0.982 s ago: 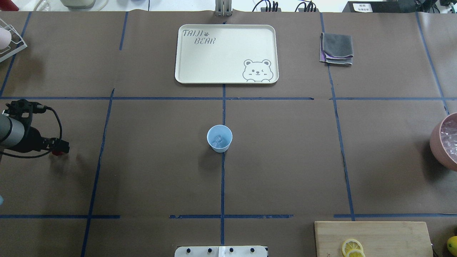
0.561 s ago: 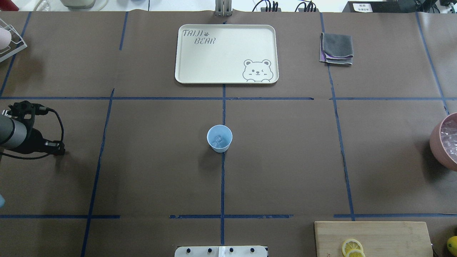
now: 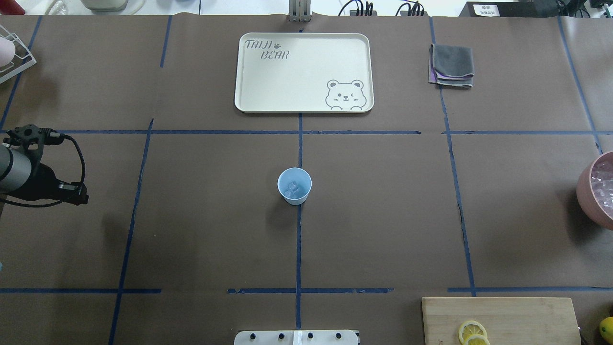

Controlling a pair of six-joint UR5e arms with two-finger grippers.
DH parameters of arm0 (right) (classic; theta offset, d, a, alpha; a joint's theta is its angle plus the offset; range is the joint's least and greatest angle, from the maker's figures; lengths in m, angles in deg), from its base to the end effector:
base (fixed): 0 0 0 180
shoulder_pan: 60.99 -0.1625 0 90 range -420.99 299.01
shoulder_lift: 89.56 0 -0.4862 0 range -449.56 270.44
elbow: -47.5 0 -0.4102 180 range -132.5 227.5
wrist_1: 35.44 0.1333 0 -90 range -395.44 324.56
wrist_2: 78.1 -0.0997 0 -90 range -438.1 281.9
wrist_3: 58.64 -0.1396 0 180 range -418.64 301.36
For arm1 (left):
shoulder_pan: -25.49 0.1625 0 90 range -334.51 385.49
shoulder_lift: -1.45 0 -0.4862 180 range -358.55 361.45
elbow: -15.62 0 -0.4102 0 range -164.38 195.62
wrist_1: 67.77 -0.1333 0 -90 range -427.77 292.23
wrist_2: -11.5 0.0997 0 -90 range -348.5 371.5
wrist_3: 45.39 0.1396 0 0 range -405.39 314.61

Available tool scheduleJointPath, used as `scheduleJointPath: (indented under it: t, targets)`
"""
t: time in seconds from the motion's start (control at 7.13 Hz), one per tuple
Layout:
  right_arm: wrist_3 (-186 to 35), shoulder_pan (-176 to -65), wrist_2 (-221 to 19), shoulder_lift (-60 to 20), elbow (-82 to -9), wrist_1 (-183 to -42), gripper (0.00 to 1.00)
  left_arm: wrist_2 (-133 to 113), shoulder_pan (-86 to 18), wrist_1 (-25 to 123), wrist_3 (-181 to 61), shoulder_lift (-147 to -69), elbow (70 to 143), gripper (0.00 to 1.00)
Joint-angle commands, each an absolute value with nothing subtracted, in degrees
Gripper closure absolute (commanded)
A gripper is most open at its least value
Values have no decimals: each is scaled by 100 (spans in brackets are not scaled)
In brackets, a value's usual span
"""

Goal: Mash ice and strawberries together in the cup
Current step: 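Carry the strawberry with the left gripper over the cup and release it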

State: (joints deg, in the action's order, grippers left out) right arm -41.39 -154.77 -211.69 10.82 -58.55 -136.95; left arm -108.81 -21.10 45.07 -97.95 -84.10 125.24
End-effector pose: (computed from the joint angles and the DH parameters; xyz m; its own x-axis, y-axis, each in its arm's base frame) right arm 0.0640 -0.4062 0.7109 0.7052 -0.1819 0.6852 0.1503 0.9829 0.1062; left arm 0.3055 -0.4144 0.5735 0.6813 0.0435 -0.7307 -0.0008 0.9983 0.0586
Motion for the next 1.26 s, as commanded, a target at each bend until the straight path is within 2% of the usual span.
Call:
scheduleJointPath:
  t: [0.0,0.14,0.42,0.98,1.12]
  targets:
    - [-4133,-15477,-21169,1082,-5859,-13695,1,-10997,-2215,2636,-9778,-8807,13905,100]
    - [-4142,-15477,-21169,1073,-5859,-13695,1,-10997,-2215,1835,-9769,-9359,14233,100]
    - [-4142,-15477,-21169,1081,-5859,-13695,1,-10944,-1971,1284,-9873,-10397,14044,100]
    - [-4142,-15477,-21169,1082,-5859,-13695,1,-10464,-952,1221,-11645,-12725,12517,100]
    - [-4142,-15477,-21169,1090,-5850,-13695,1,-10269,-810,1221,-11884,-13288,11939,100]
